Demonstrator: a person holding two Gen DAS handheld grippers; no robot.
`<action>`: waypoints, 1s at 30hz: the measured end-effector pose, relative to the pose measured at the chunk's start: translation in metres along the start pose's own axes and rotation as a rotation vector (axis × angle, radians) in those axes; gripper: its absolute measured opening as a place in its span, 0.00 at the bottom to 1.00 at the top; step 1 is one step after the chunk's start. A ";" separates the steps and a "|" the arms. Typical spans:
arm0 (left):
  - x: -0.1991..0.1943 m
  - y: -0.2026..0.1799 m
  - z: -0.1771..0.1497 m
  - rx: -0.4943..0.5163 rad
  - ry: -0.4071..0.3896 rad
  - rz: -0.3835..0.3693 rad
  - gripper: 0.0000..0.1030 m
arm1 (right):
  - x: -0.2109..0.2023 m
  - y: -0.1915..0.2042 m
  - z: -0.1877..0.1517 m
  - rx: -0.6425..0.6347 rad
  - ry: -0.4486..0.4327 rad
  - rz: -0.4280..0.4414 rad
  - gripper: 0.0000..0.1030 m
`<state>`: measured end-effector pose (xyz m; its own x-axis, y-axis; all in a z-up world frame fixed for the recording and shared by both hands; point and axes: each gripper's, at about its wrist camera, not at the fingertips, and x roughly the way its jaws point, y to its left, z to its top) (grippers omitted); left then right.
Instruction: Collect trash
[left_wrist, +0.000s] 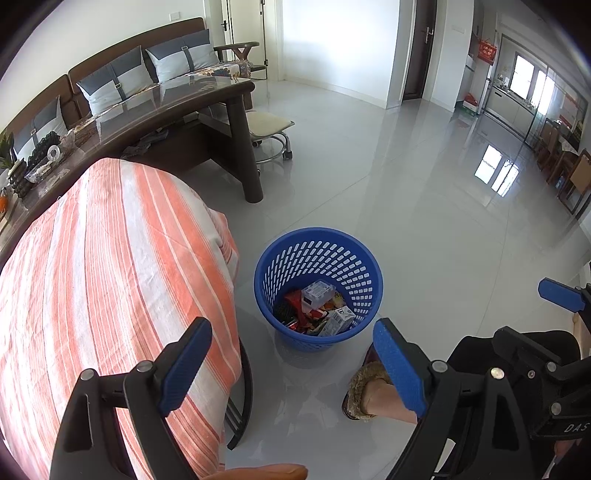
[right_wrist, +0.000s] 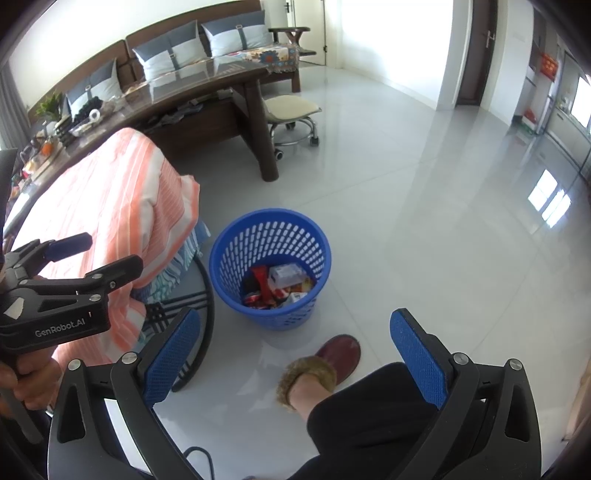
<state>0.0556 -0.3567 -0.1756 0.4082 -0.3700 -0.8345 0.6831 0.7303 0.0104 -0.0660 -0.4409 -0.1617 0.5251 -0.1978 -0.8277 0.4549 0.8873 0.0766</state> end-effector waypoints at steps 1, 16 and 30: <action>0.000 0.000 0.000 0.000 0.000 0.000 0.88 | 0.000 0.000 0.000 -0.001 0.000 0.001 1.00; 0.003 -0.004 0.001 0.006 0.008 0.005 0.88 | 0.001 0.000 -0.002 0.000 0.004 0.004 1.00; 0.002 -0.006 -0.001 0.012 -0.004 0.024 0.88 | 0.006 -0.004 -0.003 0.009 0.017 -0.003 1.00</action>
<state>0.0519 -0.3616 -0.1779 0.4271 -0.3552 -0.8315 0.6801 0.7322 0.0365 -0.0669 -0.4441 -0.1683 0.5117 -0.1932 -0.8371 0.4630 0.8828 0.0793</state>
